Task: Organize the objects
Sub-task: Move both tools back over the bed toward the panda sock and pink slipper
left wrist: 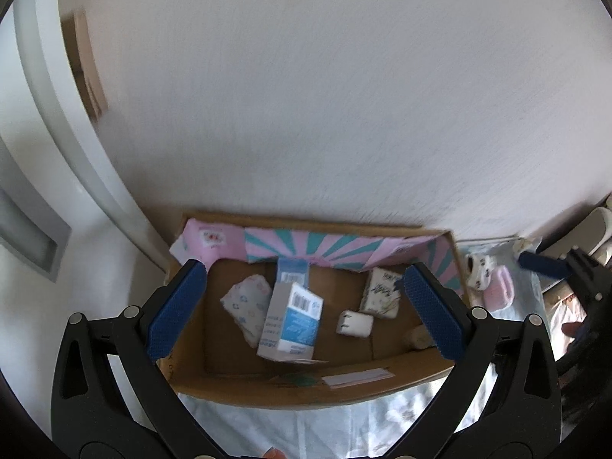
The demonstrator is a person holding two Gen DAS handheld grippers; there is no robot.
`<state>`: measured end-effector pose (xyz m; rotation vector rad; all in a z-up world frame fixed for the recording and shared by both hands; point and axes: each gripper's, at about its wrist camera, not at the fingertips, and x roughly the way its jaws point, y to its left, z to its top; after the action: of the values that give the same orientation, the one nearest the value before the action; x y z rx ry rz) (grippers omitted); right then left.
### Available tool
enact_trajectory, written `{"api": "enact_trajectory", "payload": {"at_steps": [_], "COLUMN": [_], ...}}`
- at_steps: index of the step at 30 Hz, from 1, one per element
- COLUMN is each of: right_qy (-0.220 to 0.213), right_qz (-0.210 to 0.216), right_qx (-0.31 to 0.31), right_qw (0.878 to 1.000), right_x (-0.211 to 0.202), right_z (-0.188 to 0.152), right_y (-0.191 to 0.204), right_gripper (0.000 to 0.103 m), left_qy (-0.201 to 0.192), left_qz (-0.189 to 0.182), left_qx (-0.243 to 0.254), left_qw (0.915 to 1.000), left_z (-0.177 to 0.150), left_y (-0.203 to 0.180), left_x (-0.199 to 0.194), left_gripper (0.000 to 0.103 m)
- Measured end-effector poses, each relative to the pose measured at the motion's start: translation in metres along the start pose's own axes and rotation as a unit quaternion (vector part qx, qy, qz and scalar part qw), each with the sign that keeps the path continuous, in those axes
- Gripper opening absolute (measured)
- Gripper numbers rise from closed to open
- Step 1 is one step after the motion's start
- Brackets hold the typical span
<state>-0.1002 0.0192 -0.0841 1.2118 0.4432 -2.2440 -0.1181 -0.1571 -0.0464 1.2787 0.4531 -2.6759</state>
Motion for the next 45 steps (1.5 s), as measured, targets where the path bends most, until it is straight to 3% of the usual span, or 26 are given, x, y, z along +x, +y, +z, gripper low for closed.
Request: {"api": "enact_trajectory", "payload": {"at_steps": [8, 21, 30, 36, 45], "right_qy": [-0.032, -0.054, -0.020, 0.000, -0.013], "right_qz": [-0.029, -0.029, -0.009, 0.010, 0.017], "right_qx": [-0.008, 0.019, 0.000, -0.007, -0.013], "right_qw": [0.999, 0.998, 1.000, 1.000, 1.000], "right_x": [-0.064, -0.113, -0.091, -0.061, -0.014], "right_z": [-0.002, -0.049, -0.101, -0.131, -0.162], "right_y": [-0.046, -0.144, -0.190, -0.211, -0.219], "right_gripper": [0.101, 0.101, 0.101, 0.101, 0.100], "left_qy": [-0.060, -0.051, 0.002, 0.054, 0.117], "left_qz": [0.007, -0.049, -0.063, -0.062, -0.040], "left_qx": [0.010, 0.011, 0.036, 0.046, 0.021], "left_qw": [0.9981, 0.9975, 0.9974, 0.9956, 0.9921], "left_z": [0.005, -0.037, -0.050, -0.048, -0.053], "left_y": [-0.058, -0.166, -0.239, -0.276, -0.299], "left_x": [-0.053, -0.060, -0.006, 0.055, 0.151], "left_gripper": [0.103, 0.103, 0.103, 0.102, 0.082]}}
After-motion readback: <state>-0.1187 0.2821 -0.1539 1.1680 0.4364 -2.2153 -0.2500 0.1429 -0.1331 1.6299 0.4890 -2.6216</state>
